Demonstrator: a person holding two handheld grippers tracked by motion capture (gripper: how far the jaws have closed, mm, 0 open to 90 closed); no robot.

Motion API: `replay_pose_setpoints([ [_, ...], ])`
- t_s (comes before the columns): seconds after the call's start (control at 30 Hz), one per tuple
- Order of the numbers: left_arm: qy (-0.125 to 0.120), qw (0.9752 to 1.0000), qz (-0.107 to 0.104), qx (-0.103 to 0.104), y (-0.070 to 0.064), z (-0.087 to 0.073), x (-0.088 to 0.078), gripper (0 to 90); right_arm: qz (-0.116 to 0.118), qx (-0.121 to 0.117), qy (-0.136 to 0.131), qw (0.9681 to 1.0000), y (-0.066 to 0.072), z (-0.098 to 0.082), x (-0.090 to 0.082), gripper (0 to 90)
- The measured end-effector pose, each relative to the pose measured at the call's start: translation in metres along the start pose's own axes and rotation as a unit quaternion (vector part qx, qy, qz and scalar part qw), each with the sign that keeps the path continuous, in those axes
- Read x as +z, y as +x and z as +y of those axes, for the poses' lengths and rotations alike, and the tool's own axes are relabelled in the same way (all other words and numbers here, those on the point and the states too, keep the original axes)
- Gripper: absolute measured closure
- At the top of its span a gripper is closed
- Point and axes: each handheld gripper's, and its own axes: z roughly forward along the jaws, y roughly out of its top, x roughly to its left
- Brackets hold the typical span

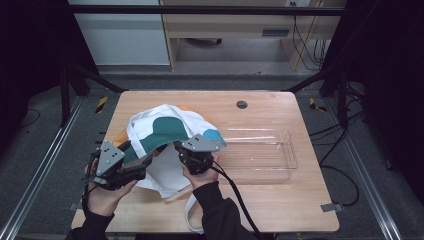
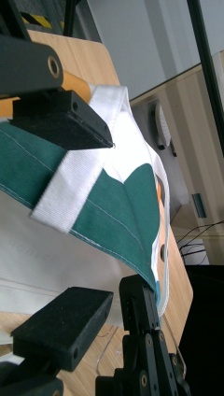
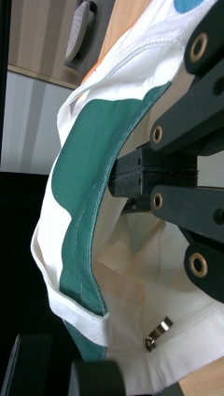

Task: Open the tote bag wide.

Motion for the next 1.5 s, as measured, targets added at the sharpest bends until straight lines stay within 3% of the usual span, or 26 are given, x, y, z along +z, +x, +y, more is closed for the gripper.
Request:
replay_pose_setpoints([
  [0.17, 0.008, 0.9999, -0.003, 0.007, -0.006, 0.002, 0.009, 23.3, 0.000, -0.003, 0.001, 1.0000, -0.001, 0.001, 0.000, 90.0],
  [0.57, 0.032, 0.9990, 0.016, 0.025, -0.011, -0.004, 0.024, 28.5, 0.001, -0.002, -0.001, 1.0000, -0.001, 0.002, 0.001, 90.0],
  [0.83, 0.048, 0.9980, 0.035, 0.022, -0.010, -0.008, 0.026, 45.5, 0.004, -0.007, -0.001, 1.0000, 0.001, 0.005, 0.002, 90.0],
  [1.1, 0.060, 0.9975, 0.033, 0.017, -0.008, -0.011, 0.028, 60.5, 0.009, -0.009, 0.000, 0.9999, 0.002, 0.006, 0.002, 90.0],
  [1.13, 0.059, 0.9976, 0.032, 0.018, -0.008, -0.011, 0.028, 59.6, 0.009, -0.010, 0.001, 0.9999, 0.002, 0.006, 0.002, 90.0],
  [1.17, 0.056, 0.9978, 0.032, 0.017, -0.009, -0.011, 0.027, 51.3, 0.010, -0.010, 0.001, 0.9999, 0.002, 0.006, 0.002, 90.0],
  [1.2, 0.053, 0.9980, 0.029, 0.019, -0.011, -0.010, 0.028, 51.3, 0.010, -0.010, 0.001, 0.9999, 0.002, 0.006, 0.002, 90.0],
  [1.33, 0.057, 0.9971, 0.034, 0.039, -0.019, -0.008, 0.031, 36.9, 0.012, -0.010, -0.002, 0.9999, 0.003, 0.007, 0.002, 90.0],
  [1.5, 0.058, 0.9960, 0.052, 0.044, -0.022, -0.009, 0.036, 34.8, 0.014, -0.012, -0.004, 0.9998, 0.004, 0.010, 0.001, 90.0],
])
